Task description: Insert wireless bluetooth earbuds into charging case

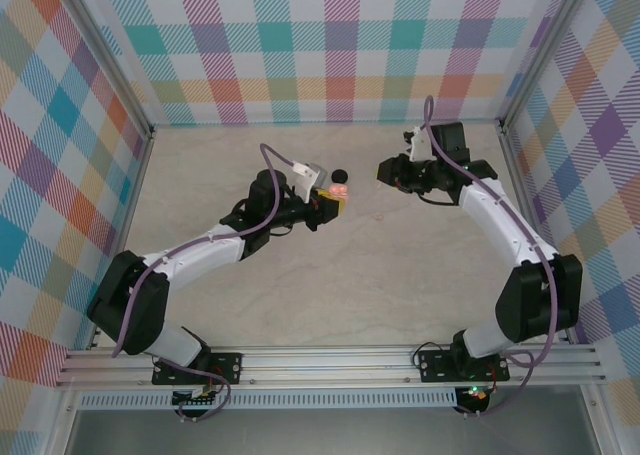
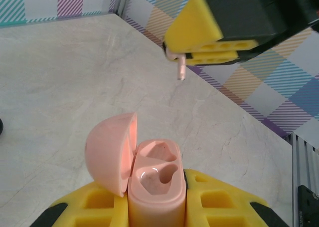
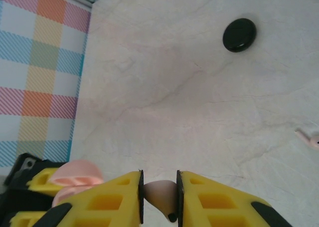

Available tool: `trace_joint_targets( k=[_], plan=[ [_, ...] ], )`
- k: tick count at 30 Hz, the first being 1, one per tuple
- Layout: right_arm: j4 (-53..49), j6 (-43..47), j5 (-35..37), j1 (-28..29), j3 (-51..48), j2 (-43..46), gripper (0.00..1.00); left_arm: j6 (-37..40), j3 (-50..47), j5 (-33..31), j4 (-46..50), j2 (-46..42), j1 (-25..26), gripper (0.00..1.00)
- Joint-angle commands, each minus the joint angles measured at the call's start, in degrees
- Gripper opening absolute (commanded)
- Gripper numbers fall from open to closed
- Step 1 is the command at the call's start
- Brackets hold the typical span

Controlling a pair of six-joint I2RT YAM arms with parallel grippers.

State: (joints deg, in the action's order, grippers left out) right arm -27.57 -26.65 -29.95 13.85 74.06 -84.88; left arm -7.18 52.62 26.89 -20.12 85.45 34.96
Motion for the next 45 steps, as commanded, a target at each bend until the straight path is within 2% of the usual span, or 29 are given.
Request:
trace_joint_targets(
  k=[1,11,24,34,45],
  plan=[
    [3.0,-0.5,-2.7,0.9,-0.3,3.8,0.26,2.3,-0.6,0.2,-3.7,0.3,-0.2,0.1],
    [5.0,-2.5,-2.7,3.6,0.0,8.6,0.26,4.5,-1.2,1.1,-7.7,0.6,-0.2,0.1],
    [10.8,-4.7,0.8,9.0,-1.9,12.7,0.26,10.0,-3.5,3.3,-16.1,0.2,-0.1,0.12],
    [13.7,-2.1,3.5,13.0,-3.0,13.1,0.27,13.4,-1.2,6.4,-14.4,-1.1,0.4,0.13],
    [13.9,2.3,3.2,14.5,-3.7,13.0,0.27,15.6,0.7,8.8,-11.5,-3.0,0.6,0.12]
  ],
)
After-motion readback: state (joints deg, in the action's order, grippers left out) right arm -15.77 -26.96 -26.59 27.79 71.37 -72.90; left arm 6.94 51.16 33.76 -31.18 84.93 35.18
